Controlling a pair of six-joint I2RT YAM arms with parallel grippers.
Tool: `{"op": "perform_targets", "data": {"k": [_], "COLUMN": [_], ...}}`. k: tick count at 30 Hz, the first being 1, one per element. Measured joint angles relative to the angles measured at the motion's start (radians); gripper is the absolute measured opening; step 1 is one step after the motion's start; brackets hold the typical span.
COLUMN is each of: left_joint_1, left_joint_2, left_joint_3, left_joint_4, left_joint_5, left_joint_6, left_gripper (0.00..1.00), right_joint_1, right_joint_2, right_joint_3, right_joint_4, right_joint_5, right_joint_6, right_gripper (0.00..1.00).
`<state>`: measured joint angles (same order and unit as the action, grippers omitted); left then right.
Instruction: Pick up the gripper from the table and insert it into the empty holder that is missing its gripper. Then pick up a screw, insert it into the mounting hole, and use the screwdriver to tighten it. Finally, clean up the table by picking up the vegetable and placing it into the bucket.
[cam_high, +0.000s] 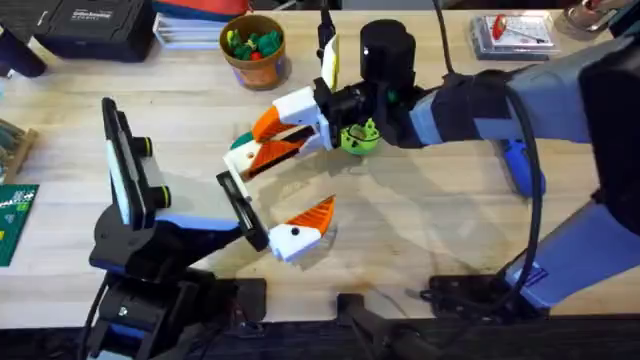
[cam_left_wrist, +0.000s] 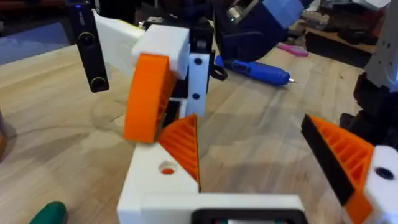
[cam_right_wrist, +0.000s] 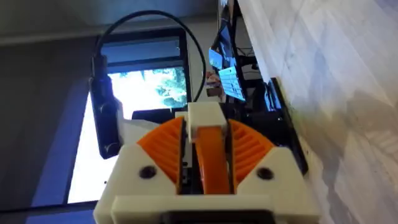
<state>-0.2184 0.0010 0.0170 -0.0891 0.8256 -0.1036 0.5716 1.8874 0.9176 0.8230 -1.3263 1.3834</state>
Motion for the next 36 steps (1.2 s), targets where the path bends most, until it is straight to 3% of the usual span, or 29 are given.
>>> {"op": "perform_targets", "data": {"k": [2,4,6,9,10,15,26,33,36], "left_joint_1": [0.0,-0.002,-0.005,-0.006,-0.006,-0.006,-0.006,-0.006,-0.006], "left_joint_2": [0.0,0.0,0.0,0.0,0.0,0.0,0.0,0.0,0.0], "left_joint_3": [0.0,0.0,0.0,0.0,0.0,0.0,0.0,0.0,0.0], "left_joint_4": [-0.001,-0.002,-0.002,-0.003,-0.004,-0.004,-0.004,-0.004,-0.004], "left_joint_5": [0.006,0.021,0.03,0.042,0.044,0.046,0.047,0.047,0.047], "left_joint_6": [-0.001,-0.001,-0.001,-0.001,-0.001,-0.001,-0.001,-0.001,-0.001], "left_gripper": [0.987,0.987,0.987,0.987,0.987,0.987,0.986,0.986,0.986], "right_joint_1": [-0.001,-0.001,-0.001,-0.006,-0.01,-0.071,-0.289,-0.373,-0.399], "right_joint_2": [0.0,0.0,0.0,0.0,0.0,0.0,0.0,0.0,0.0], "right_joint_3": [0.0,0.001,0.003,0.004,0.004,0.005,0.024,0.056,0.084], "right_joint_4": [0.0,0.004,0.005,0.006,0.007,0.006,0.002,-0.012,-0.091], "right_joint_5": [-0.003,-0.003,-0.003,0.0,0.002,0.052,0.145,0.164,0.193], "right_joint_6": [0.0,-0.002,-0.006,-0.028,-0.04,-0.114,-0.273,-0.351,-0.4], "right_gripper": [0.385,0.484,0.611,0.918,0.975,0.993,0.994,0.993,0.993]}}
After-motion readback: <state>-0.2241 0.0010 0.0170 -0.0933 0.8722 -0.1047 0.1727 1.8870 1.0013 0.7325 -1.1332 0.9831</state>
